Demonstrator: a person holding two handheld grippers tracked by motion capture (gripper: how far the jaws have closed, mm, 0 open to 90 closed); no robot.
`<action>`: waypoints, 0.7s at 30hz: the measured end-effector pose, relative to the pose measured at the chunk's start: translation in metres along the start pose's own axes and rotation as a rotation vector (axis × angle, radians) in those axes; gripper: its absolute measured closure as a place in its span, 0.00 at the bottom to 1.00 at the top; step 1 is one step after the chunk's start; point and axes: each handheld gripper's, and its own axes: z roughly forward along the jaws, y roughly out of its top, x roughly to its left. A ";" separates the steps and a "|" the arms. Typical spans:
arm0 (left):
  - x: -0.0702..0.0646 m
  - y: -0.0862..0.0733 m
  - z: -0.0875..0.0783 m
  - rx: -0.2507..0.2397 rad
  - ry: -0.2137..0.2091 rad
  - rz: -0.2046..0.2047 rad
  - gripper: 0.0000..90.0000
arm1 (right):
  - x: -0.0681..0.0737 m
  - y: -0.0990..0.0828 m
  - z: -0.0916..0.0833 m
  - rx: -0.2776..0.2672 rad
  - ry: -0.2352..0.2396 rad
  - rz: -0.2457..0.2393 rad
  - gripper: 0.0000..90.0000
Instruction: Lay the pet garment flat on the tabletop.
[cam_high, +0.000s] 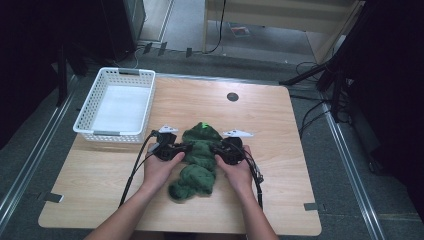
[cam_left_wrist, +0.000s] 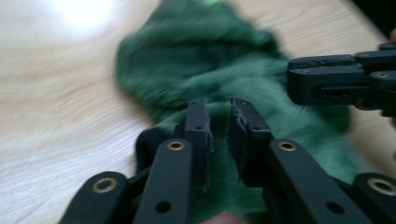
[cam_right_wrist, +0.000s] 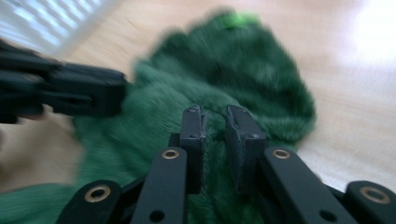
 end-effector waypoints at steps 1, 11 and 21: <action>0.001 -0.001 0.001 -0.004 0.009 0.004 0.90 | -0.002 -0.003 0.004 0.005 -0.004 -0.003 0.88; 0.012 0.010 0.010 -0.038 0.039 -0.005 0.92 | -0.011 0.005 0.018 -0.041 -0.067 -0.018 0.89; 0.007 -0.028 -0.058 -0.133 0.012 0.033 0.57 | 0.031 0.000 -0.037 -0.118 0.058 -0.095 0.65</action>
